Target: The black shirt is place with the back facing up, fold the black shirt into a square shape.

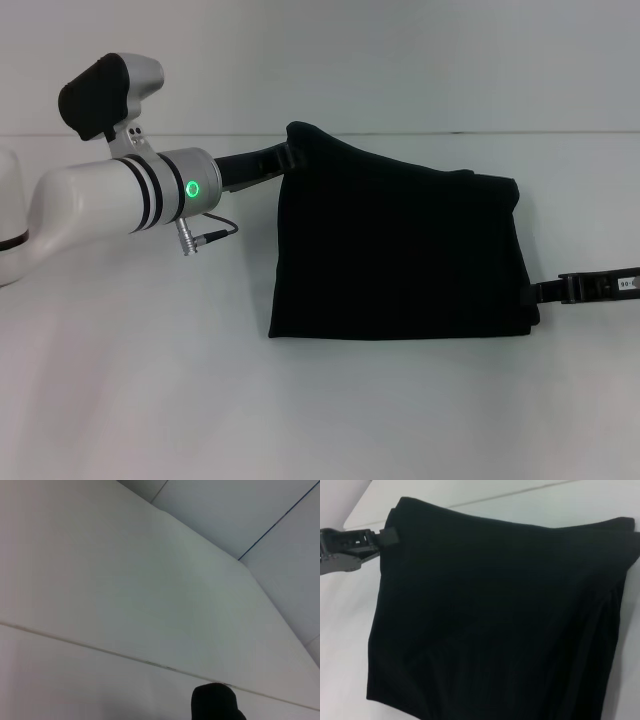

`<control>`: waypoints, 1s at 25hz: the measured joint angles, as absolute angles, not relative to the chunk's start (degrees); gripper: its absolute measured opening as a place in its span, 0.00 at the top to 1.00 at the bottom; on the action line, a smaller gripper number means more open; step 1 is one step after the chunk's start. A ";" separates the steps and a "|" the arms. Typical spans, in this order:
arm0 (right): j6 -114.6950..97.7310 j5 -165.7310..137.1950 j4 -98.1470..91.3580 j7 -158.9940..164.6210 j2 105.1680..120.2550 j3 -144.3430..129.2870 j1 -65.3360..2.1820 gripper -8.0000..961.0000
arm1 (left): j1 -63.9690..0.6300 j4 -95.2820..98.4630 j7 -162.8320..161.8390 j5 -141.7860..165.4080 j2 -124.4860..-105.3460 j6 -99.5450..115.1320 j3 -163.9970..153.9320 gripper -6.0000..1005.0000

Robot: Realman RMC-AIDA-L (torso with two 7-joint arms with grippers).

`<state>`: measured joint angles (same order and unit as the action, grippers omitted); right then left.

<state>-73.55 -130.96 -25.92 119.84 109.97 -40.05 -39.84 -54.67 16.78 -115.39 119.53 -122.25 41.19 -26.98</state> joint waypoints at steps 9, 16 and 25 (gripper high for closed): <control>-71.26 -132.00 -25.92 121.62 109.79 -40.08 -39.19 0.96 | -54.68 16.78 -115.45 119.53 -122.20 41.13 -26.98 0.94; -70.90 -134.05 -26.14 122.39 109.77 -39.85 -39.50 0.94 | -54.84 16.78 -115.48 119.53 -122.17 41.13 -26.98 0.94; -70.86 -133.70 -30.13 123.39 109.77 -37.69 -38.05 0.90 | -54.85 16.74 -115.49 119.53 -122.16 41.10 -26.98 0.93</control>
<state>-70.86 -133.70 -30.13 123.40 109.77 -37.69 -38.05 -54.85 16.74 -115.49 119.53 -122.16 41.10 -26.98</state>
